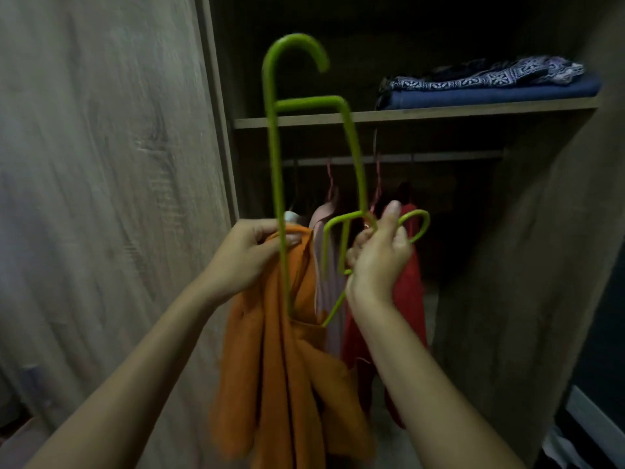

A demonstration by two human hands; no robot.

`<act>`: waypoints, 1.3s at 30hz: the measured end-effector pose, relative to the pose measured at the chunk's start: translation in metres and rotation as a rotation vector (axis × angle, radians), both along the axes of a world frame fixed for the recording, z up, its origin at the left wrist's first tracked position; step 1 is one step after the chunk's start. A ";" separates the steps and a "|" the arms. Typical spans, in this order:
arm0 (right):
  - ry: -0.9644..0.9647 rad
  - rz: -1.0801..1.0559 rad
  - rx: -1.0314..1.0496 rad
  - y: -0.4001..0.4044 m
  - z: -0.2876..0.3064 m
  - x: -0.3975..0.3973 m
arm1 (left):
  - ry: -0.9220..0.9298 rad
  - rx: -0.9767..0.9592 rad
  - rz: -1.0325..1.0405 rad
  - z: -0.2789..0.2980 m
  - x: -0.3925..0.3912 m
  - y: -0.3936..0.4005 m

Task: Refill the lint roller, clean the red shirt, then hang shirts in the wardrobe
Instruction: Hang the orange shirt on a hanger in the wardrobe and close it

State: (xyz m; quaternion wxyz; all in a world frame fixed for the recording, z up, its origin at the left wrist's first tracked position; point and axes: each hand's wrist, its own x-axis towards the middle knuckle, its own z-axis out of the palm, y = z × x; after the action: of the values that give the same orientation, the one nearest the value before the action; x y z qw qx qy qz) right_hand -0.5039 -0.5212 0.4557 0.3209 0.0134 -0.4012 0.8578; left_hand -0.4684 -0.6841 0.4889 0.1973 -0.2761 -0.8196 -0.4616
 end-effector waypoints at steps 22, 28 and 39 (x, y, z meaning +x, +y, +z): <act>0.142 -0.425 1.236 0.117 -0.080 -0.015 | 0.097 -0.221 0.129 -0.010 -0.018 -0.007; 0.214 -0.409 1.410 0.097 0.001 -0.017 | 0.190 -0.430 0.193 -0.005 -0.021 0.009; 0.071 -0.391 1.396 0.147 0.032 -0.015 | -0.027 -0.555 0.053 -0.010 -0.032 0.042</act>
State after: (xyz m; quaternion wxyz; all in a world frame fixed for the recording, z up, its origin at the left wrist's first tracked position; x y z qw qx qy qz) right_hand -0.5187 -0.3745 0.4873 0.3980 0.1711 -0.8395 0.3279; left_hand -0.5000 -0.6418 0.4788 0.1152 -0.2919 -0.9242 -0.2176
